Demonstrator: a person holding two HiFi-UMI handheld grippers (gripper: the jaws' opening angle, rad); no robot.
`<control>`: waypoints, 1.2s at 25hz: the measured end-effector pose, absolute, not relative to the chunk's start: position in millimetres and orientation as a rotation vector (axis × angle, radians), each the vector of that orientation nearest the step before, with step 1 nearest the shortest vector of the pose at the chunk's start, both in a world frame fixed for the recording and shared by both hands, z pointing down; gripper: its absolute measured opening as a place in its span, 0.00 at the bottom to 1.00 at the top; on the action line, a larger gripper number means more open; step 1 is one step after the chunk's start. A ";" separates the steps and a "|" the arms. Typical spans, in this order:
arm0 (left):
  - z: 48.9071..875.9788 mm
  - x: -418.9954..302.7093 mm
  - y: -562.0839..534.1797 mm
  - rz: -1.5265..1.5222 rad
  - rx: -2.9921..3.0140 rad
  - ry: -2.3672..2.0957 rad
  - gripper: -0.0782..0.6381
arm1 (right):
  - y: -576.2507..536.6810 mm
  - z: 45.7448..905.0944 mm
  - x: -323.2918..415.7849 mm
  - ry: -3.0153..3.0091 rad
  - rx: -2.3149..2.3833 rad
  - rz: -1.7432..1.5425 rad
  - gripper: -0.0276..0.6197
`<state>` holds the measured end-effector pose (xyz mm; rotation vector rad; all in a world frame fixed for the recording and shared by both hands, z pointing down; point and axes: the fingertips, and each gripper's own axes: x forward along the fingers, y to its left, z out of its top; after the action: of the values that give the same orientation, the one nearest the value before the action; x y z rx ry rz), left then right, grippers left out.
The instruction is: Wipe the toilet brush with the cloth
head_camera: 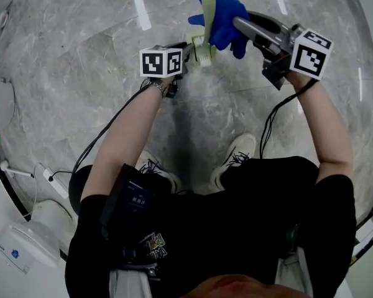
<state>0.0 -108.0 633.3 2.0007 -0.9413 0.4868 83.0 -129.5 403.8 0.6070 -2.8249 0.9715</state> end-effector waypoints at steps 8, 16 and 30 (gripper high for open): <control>621.4 -13.7 -118.2 0.380 2.005 -0.947 0.25 | -146.4 537.5 153.8 -2.463 1.066 1.059 0.19; 593.7 -33.5 -126.3 0.458 2.103 -0.968 0.34 | -113.3 641.4 153.5 -2.182 0.997 0.918 0.19; 520.6 -76.7 -124.2 0.943 2.466 -0.764 0.42 | -119.8 581.3 175.2 -2.175 1.144 0.598 0.13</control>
<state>-76.7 -124.2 520.6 2.4657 -0.7639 0.9430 175.2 -119.8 581.3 1.1439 -2.1750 0.5978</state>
